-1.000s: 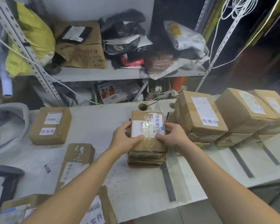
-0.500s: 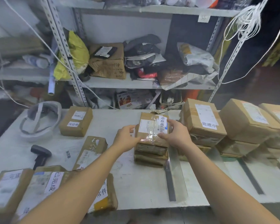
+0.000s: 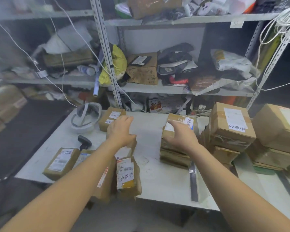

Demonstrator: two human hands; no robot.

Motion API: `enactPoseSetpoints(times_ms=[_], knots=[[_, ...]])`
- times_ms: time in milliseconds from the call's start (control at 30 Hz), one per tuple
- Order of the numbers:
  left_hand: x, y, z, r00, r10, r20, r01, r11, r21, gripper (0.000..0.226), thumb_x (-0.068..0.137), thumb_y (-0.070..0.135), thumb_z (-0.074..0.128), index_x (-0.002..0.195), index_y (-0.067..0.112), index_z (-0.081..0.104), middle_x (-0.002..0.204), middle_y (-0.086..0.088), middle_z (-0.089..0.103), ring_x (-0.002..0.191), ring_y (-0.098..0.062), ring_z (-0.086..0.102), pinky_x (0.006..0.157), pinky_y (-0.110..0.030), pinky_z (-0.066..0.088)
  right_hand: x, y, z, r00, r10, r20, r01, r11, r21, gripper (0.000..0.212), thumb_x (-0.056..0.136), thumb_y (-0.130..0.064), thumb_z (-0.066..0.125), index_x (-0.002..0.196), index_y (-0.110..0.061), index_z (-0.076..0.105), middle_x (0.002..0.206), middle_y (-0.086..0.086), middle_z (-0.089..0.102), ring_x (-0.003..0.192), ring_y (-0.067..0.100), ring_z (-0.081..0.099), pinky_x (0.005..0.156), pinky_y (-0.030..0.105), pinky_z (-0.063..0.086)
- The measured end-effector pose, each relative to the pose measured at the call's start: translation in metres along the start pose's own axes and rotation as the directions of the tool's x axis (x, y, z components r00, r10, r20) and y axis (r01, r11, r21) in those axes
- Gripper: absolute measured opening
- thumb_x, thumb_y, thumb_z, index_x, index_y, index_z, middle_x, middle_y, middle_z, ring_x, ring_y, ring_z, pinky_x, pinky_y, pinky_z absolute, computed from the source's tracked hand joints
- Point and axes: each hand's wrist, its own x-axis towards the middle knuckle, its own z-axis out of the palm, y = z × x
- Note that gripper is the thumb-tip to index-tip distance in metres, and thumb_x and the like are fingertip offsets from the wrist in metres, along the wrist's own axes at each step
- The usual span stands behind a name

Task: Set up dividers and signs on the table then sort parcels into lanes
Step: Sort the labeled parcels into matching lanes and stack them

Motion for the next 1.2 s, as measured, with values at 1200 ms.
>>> enactPoseSetpoints(times_ms=[1200], knots=[[0.183, -0.307, 0.158, 0.958, -0.041, 0.284, 0.197, 0.816, -0.543, 0.054, 0.086, 0.034, 0.069, 0.136, 0.024, 0.049, 0.118, -0.007, 0.060, 0.110, -0.027, 0.056, 0.083, -0.033, 0.045, 0.247, -0.191, 0.246, 0.920, 0.268, 0.286, -0.241, 0.962, -0.125, 0.072, 0.090, -0.039, 0.061, 0.152, -0.024, 0.028, 0.140, 0.007, 0.052, 0.131, 0.027, 0.046, 0.096, 0.040, 0.046]])
